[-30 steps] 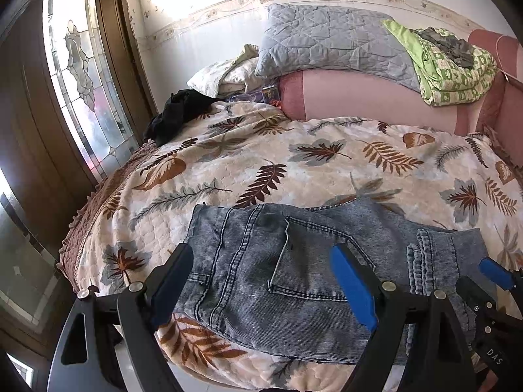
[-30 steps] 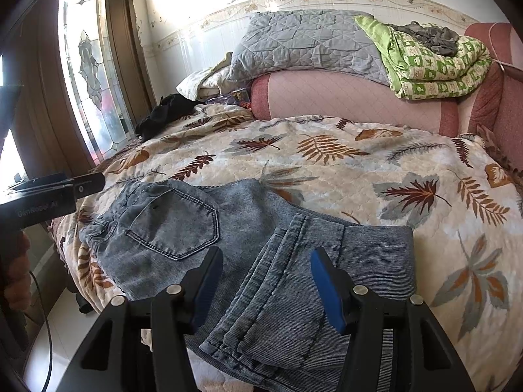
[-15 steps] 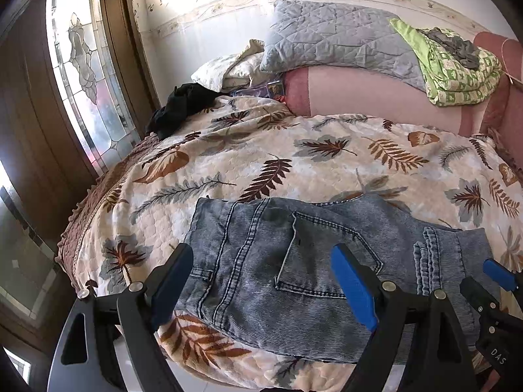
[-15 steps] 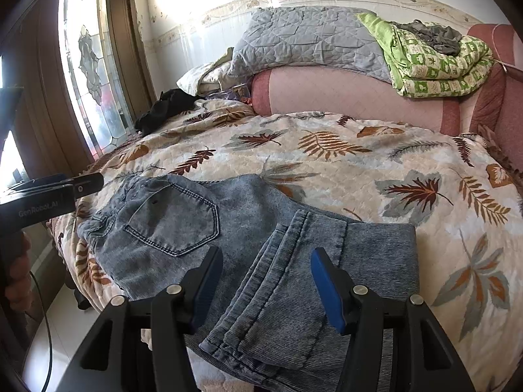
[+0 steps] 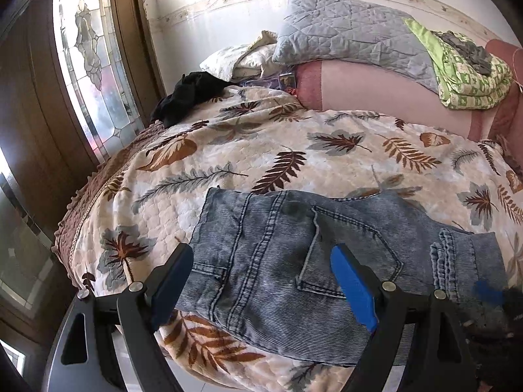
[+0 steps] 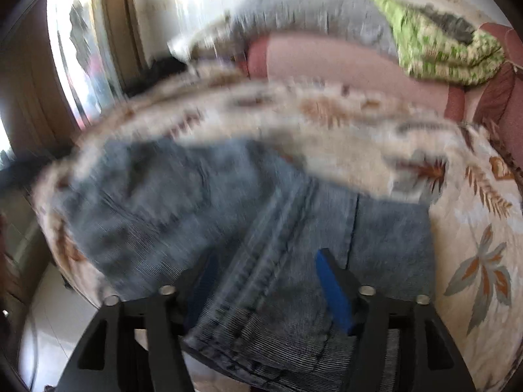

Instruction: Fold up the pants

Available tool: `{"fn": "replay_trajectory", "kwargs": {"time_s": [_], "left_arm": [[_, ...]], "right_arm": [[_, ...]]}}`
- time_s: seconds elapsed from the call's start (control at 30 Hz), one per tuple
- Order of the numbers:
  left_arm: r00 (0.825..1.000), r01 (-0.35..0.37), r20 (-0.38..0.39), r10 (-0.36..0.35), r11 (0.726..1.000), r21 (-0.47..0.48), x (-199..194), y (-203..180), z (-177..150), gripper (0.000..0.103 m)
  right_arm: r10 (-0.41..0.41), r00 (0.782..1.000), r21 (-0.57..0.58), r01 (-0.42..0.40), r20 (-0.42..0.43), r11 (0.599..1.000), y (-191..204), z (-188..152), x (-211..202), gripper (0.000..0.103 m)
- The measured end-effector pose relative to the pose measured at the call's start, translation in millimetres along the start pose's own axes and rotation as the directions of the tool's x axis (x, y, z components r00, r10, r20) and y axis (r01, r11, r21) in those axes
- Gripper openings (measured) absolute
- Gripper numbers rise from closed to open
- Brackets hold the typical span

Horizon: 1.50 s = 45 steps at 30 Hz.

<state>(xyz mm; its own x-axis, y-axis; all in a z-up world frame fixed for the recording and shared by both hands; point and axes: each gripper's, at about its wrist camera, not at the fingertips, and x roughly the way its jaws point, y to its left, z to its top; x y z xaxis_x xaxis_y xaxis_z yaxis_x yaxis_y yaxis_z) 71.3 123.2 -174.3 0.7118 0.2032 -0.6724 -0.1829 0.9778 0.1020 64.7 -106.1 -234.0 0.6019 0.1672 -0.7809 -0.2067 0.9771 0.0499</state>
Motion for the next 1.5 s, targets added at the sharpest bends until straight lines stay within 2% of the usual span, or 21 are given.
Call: {"fn": "replay_trajectory", "kwargs": {"time_s": [0.03, 0.07, 0.1, 0.3, 0.47, 0.53, 0.67, 0.77, 0.9, 1.03, 1.13, 1.23, 1.33, 1.4, 1.5], "left_arm": [[1.000, -0.001, -0.002, 0.001, 1.000, -0.001, 1, 2, 0, 0.087], [1.000, -0.003, -0.007, 0.003, 1.000, -0.002, 5, 6, -1, 0.087], [1.000, -0.003, -0.012, 0.003, 1.000, -0.003, 7, 9, -1, 0.087], [0.997, -0.070, -0.022, 0.069, 0.998, -0.007, 26, 47, -7, 0.087], [0.982, -0.182, -0.053, 0.183, 0.983, 0.017, 51, 102, -11, 0.087], [0.978, -0.193, -0.077, 0.193, 0.981, 0.011, 59, 119, -14, 0.087], [0.974, -0.167, -0.162, 0.159, 0.985, -0.037, 73, 151, -26, 0.087], [0.979, -0.112, -0.179, 0.099, 0.991, -0.067, 70, 158, -39, 0.087], [0.981, -0.049, -0.194, 0.027, 0.993, -0.106, 67, 154, -51, 0.087], [0.983, -0.022, -0.183, -0.002, 0.991, -0.130, 65, 149, -51, 0.087], [0.991, 0.016, -0.131, -0.041, 0.982, -0.188, 46, 160, -51, 0.087], [0.993, 0.047, -0.095, -0.065, 0.981, -0.187, 36, 162, -48, 0.087], [0.984, 0.078, -0.144, -0.104, 0.982, -0.172, 46, 153, -43, 0.087], [0.970, 0.136, -0.173, -0.169, 0.973, -0.189, 54, 146, -43, 0.087], [0.954, 0.177, -0.200, -0.222, 0.959, -0.223, 69, 137, -42, 0.087]], "right_arm": [[-0.034, 0.995, -0.015, 0.032, -0.090, 0.999, 3, -3, 18, 0.069], [-0.047, 0.993, -0.025, 0.045, -0.105, 0.999, 4, -4, 23, 0.071], [-0.057, 0.996, -0.038, 0.054, -0.070, 0.998, 9, -2, 18, 0.071], [0.043, 0.996, -0.043, -0.039, 0.075, 0.998, 21, 5, -7, 0.071], [0.095, 0.991, -0.061, -0.090, 0.096, 0.994, 39, 9, -13, 0.071], [0.146, 0.985, -0.035, -0.144, 0.089, 0.989, 46, 10, -11, 0.071], [0.231, 0.971, 0.003, -0.232, 0.065, 0.973, 66, 16, -3, 0.071], [0.273, 0.960, -0.030, -0.272, 0.059, 0.962, 89, 15, -6, 0.071], [0.266, 0.962, -0.116, -0.257, 0.061, 0.959, 111, 4, -13, 0.071], [0.265, 0.963, -0.130, -0.256, 0.055, 0.958, 112, -2, -17, 0.071], [0.252, 0.965, -0.116, -0.243, 0.070, 0.963, 103, -5, -22, 0.071], [0.243, 0.967, -0.074, -0.237, 0.082, 0.969, 88, -7, -25, 0.071], [0.226, 0.970, -0.043, -0.223, 0.087, 0.974, 76, -6, -22, 0.071], [0.221, 0.970, -0.014, -0.220, 0.100, 0.975, 66, -4, -23, 0.071], [0.199, 0.970, 0.014, -0.203, 0.142, 0.979, 52, -4, -30, 0.071]]}}
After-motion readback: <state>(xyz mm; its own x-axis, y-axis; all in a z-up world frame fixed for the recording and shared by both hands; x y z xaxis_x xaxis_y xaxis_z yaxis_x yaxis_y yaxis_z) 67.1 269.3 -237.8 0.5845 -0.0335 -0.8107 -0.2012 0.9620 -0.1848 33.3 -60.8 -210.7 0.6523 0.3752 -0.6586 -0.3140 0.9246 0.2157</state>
